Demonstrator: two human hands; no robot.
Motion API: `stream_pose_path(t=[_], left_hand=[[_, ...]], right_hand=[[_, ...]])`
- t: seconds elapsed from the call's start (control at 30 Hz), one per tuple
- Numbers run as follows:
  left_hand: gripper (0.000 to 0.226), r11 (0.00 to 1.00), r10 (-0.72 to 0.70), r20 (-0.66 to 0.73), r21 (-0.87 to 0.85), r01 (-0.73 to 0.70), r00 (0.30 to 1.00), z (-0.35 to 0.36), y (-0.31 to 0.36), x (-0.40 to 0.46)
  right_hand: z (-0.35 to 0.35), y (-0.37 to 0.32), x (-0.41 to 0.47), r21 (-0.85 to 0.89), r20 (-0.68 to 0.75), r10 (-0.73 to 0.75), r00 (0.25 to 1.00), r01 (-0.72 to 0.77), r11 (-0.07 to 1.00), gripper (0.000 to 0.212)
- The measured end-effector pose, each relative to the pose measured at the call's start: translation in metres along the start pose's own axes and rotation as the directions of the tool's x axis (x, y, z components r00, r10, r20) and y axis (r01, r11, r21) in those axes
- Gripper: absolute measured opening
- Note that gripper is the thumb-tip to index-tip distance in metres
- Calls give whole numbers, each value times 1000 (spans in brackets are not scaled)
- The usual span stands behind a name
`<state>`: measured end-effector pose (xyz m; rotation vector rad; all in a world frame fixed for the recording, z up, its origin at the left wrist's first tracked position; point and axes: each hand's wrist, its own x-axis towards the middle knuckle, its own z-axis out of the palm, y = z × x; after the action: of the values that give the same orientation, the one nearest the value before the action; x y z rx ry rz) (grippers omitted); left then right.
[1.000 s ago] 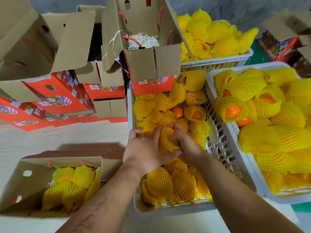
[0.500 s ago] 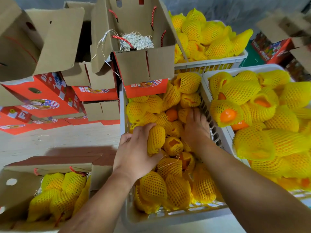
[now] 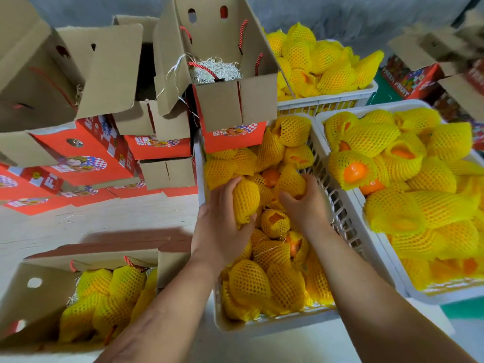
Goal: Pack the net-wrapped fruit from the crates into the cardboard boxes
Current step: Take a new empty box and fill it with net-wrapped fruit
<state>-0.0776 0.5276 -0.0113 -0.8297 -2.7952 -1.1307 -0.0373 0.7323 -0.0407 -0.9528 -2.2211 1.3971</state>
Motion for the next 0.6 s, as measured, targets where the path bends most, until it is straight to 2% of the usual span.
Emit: stream_pose_path(t=[0.1,0.17,0.2,0.23,0.27,0.3,0.33,0.43,0.47,0.53,0.6], left_hand=[[80,994,40,-53,-102,-46,998,-3,-1,-2],[83,951,-42,-9,-308,37,999,-12,1,-6],[83,856,-131,49,-498,138,990,-20,3,-10],[82,674,-223,114,-699,238,968,-31,4,-14],[80,469,-295,182,-827,308,938,-42,1,-19],[76,308,-346,239,-885,350,907,-54,-5,-24],[68,250,-373,268,-893,374,888,-69,-13,-31],[38,361,-337,290,-839,407,896,-119,-51,-61],[35,337,-340,314,-839,427,886,-135,-65,-71],[37,250,-396,326,-861,443,858,-163,-94,-89],[27,290,-456,268,-857,426,849,-185,-120,-103]], right_hand=[[4,-26,-45,415,169,112,979,-174,893,51],[12,-40,-74,536,208,115,971,-211,818,51],[16,-48,-89,570,200,107,974,-204,796,51],[20,-57,-101,585,186,98,978,-191,788,53],[23,-67,-112,589,174,76,982,-165,791,54],[27,-77,-123,585,170,39,985,-133,800,56],[33,-86,-133,566,179,-7,984,-97,818,59],[63,-113,-166,484,258,-69,964,-67,873,62],[77,-121,-179,508,289,-62,955,-98,856,57],[110,-138,-205,617,388,-7,922,-253,745,41],[143,-152,-228,634,490,71,869,-411,655,34]])
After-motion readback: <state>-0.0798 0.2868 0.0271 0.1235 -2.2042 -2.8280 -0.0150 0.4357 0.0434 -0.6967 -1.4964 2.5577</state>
